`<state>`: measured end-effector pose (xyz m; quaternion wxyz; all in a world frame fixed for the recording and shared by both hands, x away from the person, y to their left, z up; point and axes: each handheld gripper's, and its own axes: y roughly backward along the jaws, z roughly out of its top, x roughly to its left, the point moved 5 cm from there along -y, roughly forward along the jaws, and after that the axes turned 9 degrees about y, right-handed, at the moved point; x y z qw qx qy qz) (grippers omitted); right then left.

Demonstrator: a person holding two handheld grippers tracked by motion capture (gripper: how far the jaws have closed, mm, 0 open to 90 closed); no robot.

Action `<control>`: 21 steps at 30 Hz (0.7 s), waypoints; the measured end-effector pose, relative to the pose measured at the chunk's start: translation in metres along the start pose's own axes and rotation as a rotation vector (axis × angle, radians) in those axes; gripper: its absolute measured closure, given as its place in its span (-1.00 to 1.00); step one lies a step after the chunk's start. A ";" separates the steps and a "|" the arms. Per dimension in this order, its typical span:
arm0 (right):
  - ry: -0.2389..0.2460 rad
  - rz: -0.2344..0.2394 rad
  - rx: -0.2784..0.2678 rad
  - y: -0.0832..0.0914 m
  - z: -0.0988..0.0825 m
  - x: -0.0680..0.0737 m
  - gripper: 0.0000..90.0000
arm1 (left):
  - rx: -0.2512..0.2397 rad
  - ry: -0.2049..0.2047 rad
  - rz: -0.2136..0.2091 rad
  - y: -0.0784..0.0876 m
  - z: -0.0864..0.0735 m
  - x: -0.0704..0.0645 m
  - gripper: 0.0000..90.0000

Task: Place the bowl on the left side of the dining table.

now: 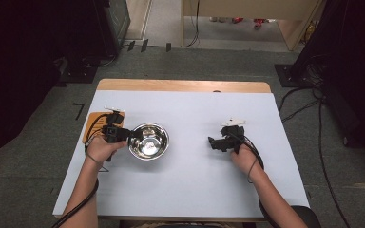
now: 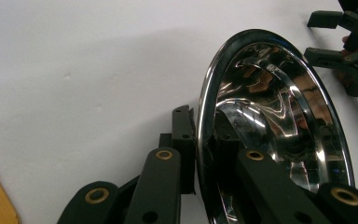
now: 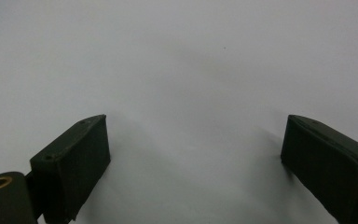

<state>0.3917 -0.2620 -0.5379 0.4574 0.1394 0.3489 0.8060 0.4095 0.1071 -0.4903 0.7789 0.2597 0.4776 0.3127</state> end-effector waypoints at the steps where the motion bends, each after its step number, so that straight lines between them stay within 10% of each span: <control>1: 0.000 0.000 0.000 0.000 0.000 0.000 -0.83 | -0.001 0.001 0.000 0.000 0.000 0.000 0.88; 21: -0.002 0.001 0.001 0.000 0.000 0.000 -0.83 | -0.021 0.018 0.012 0.007 0.002 0.009 0.88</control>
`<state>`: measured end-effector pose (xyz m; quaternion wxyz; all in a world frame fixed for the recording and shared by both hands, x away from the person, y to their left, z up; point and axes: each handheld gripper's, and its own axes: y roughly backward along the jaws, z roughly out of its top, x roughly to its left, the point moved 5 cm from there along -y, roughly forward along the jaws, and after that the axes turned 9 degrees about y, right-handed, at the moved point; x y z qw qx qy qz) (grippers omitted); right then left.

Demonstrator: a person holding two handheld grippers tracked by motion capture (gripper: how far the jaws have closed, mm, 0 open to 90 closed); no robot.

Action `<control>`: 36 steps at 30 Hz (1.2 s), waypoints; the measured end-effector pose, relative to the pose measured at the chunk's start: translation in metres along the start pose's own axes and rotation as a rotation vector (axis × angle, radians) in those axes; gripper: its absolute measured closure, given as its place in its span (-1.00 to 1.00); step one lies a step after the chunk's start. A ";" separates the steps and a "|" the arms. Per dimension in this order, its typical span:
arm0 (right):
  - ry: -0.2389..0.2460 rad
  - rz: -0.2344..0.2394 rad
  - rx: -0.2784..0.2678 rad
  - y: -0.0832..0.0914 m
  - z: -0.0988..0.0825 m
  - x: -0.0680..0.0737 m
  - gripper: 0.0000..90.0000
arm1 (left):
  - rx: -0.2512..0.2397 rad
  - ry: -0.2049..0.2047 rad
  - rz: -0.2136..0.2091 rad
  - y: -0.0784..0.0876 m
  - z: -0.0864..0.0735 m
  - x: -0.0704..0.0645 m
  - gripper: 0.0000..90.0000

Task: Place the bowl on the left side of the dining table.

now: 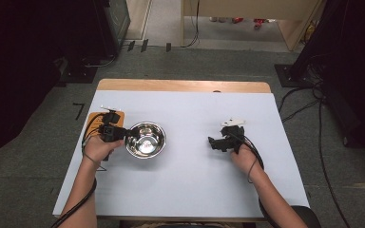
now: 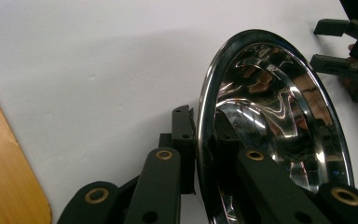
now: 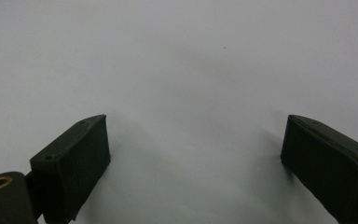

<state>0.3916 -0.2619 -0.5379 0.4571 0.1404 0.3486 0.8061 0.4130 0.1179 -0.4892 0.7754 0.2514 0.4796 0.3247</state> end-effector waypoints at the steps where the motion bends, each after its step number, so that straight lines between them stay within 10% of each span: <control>1: 0.000 0.000 0.000 0.000 0.000 0.000 -0.83 | -0.003 -0.001 0.000 0.001 0.000 0.001 0.88; 36: 0.001 -0.001 0.000 0.000 0.000 0.000 -0.83 | -0.042 0.043 0.029 0.010 0.007 0.020 0.88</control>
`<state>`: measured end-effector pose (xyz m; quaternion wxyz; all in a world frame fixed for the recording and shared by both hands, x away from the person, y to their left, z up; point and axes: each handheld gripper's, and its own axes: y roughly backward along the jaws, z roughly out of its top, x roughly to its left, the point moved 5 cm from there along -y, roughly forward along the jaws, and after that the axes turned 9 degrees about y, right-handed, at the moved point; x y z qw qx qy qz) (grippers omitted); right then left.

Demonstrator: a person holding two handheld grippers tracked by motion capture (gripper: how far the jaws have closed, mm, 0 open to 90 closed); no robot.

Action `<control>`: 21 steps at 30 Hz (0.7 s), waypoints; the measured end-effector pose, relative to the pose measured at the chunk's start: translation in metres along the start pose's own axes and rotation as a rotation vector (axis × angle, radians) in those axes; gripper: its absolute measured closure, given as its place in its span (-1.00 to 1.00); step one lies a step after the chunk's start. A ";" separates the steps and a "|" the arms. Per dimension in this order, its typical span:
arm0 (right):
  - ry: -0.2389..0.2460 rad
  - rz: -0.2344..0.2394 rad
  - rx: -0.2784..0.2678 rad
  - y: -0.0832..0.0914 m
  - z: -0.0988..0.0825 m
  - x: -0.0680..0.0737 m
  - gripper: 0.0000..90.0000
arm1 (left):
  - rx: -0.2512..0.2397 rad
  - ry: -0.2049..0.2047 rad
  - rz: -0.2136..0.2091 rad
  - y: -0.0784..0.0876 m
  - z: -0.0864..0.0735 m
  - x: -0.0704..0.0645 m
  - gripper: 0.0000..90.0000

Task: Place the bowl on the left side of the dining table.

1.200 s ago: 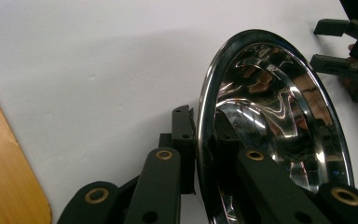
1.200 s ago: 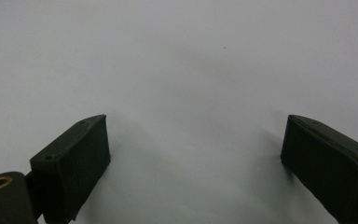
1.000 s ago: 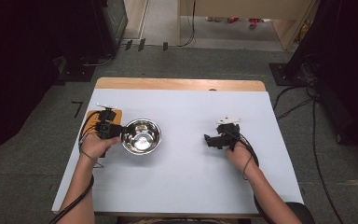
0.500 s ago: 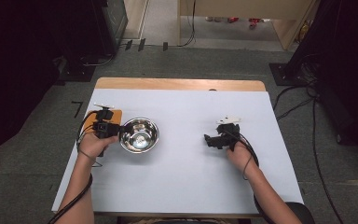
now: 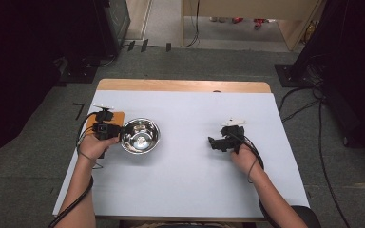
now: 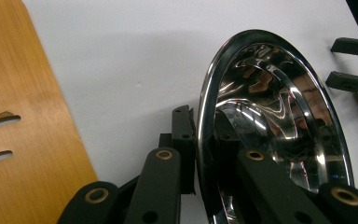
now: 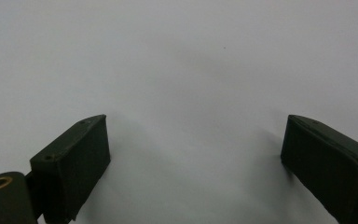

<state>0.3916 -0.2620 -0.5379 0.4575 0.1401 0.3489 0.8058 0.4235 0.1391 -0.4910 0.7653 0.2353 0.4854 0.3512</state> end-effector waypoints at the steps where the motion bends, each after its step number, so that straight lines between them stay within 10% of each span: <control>1: -0.001 0.000 0.000 0.000 0.000 0.000 -0.83 | -0.002 0.003 0.002 0.000 0.000 0.000 0.88; 21: 0.000 0.000 -0.001 0.000 0.000 0.000 -0.83 | -0.022 0.011 0.030 0.007 0.007 0.013 0.88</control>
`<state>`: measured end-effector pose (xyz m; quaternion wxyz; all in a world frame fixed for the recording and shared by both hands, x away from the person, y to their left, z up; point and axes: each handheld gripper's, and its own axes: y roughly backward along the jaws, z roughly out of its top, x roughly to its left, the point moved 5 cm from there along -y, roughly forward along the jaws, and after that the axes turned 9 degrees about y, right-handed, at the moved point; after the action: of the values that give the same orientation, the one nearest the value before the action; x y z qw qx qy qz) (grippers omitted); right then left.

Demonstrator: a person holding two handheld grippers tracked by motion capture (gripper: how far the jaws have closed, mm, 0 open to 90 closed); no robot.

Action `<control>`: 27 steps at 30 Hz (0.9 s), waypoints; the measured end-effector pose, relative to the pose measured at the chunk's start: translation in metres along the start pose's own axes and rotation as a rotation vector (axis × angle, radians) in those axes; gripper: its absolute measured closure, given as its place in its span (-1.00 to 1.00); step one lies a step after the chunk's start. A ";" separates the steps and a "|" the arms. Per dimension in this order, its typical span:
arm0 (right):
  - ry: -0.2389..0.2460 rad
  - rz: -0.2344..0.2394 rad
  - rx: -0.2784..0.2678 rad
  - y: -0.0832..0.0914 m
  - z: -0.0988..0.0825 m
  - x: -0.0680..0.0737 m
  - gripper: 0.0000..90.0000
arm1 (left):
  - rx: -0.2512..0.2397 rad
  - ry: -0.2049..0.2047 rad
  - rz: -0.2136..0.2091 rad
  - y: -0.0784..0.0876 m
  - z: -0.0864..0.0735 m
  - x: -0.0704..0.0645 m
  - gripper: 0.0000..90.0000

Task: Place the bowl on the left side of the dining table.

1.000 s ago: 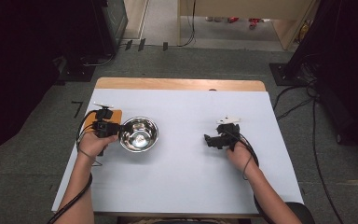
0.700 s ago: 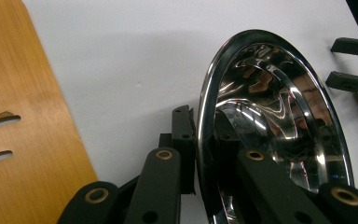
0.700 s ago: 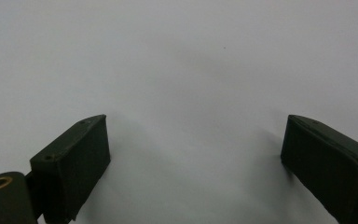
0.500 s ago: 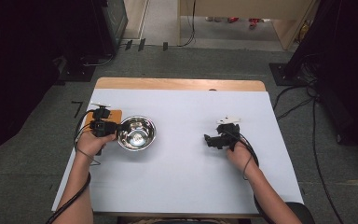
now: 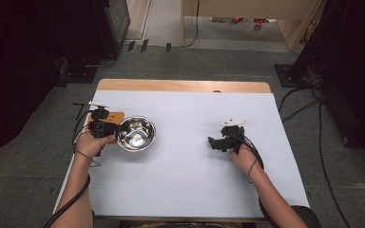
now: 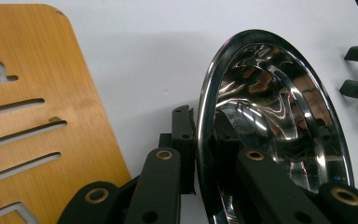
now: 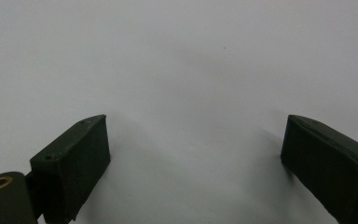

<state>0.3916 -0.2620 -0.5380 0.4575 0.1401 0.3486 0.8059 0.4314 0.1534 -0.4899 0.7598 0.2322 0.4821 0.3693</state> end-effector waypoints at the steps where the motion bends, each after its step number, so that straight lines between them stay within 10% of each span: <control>1: 0.000 0.000 0.000 0.000 0.000 0.000 -0.83 | 0.000 0.000 0.000 0.000 0.000 0.000 0.88; 27: -0.001 0.002 0.001 0.000 0.000 0.000 -0.83 | -0.038 0.040 0.019 0.012 0.006 0.017 0.88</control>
<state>0.3916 -0.2620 -0.5380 0.4567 0.1411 0.3487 0.8062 0.4368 0.1739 -0.4886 0.7508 0.2150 0.4877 0.3902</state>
